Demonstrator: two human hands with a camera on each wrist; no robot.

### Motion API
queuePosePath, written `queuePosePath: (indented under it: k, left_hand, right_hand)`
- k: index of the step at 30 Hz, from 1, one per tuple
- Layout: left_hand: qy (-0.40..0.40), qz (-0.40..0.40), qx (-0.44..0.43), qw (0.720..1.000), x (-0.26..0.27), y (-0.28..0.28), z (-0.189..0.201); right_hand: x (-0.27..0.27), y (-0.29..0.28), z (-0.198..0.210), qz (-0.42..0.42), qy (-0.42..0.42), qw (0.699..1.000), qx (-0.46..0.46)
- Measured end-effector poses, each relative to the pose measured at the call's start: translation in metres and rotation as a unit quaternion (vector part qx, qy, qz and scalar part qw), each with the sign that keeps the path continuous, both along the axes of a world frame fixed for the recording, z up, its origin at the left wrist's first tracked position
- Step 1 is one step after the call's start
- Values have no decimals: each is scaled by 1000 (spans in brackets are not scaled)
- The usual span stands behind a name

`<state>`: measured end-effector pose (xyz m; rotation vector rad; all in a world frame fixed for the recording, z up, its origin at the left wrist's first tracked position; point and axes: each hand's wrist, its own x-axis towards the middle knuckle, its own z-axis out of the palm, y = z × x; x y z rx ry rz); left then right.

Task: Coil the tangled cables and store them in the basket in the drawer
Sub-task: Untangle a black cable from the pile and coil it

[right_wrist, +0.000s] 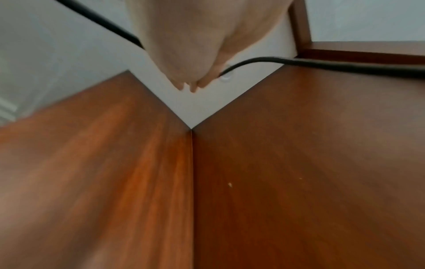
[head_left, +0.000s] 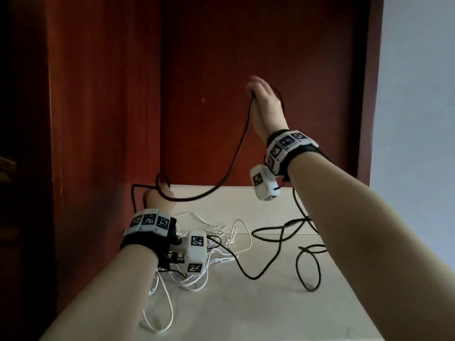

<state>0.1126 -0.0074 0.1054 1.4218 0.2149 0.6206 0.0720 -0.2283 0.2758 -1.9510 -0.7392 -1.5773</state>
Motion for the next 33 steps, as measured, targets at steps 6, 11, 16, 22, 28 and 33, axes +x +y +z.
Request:
queuePosePath:
  k: [6,11,16,22,28,33]
  left_hand:
    - [134,15,227,965,10,11,-10]
    - [40,65,72,994,4,9,-4]
    - [-118,22,139,983,-23,-43,28]
    - [-69,-162,247,953,-27,-95,33]
    - [-29,-245,302,921,-31,-96,31]
    - [-33,-103,222,969,-23,-68,39]
  right_hand:
    - [8,-35,-80,-366,422,745,-364]
    - [-31,-46,-125,-478,431,600,-475]
    - [13,-45,-124,-363,429,751,-346]
    - [5,-6,-110,-75,367,912,-163]
    - [-5,-21,-112,-12,433,886,-164]
    - [1,-58,-147,-79,620,751,-211]
